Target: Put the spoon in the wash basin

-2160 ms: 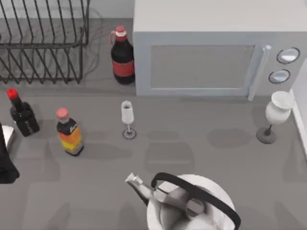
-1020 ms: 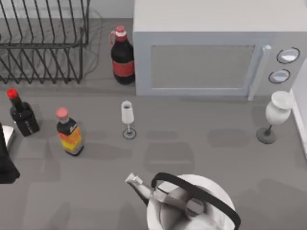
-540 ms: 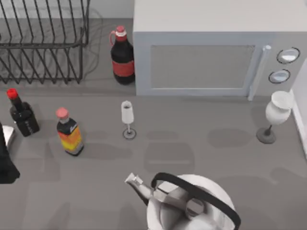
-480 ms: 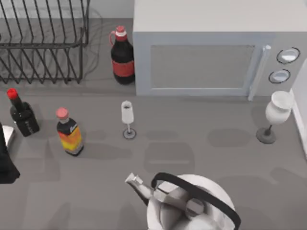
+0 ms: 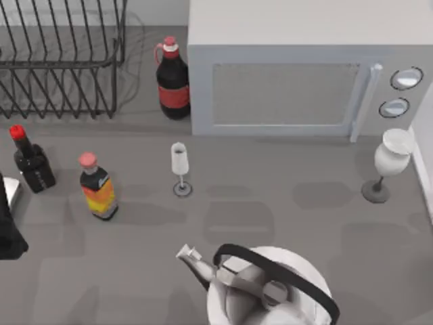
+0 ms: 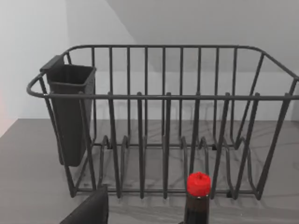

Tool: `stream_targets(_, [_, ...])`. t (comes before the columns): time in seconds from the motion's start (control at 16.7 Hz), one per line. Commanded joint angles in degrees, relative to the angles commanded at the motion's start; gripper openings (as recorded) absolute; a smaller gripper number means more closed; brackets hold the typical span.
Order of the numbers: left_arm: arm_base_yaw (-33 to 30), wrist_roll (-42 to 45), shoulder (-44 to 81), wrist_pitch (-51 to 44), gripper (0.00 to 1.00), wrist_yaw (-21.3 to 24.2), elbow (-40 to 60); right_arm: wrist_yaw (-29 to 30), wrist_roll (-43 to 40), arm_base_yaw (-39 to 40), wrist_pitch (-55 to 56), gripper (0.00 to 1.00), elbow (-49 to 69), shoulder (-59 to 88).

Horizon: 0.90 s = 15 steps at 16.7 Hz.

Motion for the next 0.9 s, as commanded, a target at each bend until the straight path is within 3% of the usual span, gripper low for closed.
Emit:
stream_targets(0.3, [0.0, 0.0, 0.0, 0.0, 1.00, 0.0, 0.0, 0.2, 1.0, 0.8, 12.5, 1.00, -9.1, 4.4])
stream_targets(0.66, [0.0, 0.0, 0.0, 0.0, 1.00, 0.0, 0.0, 0.2, 1.2, 0.6, 13.4, 1.00, -10.8, 3.5])
stream_targets(0.9, [0.0, 0.0, 0.0, 0.0, 1.00, 0.0, 0.0, 0.2, 1.2, 0.6, 13.4, 0.70, -10.8, 3.5])
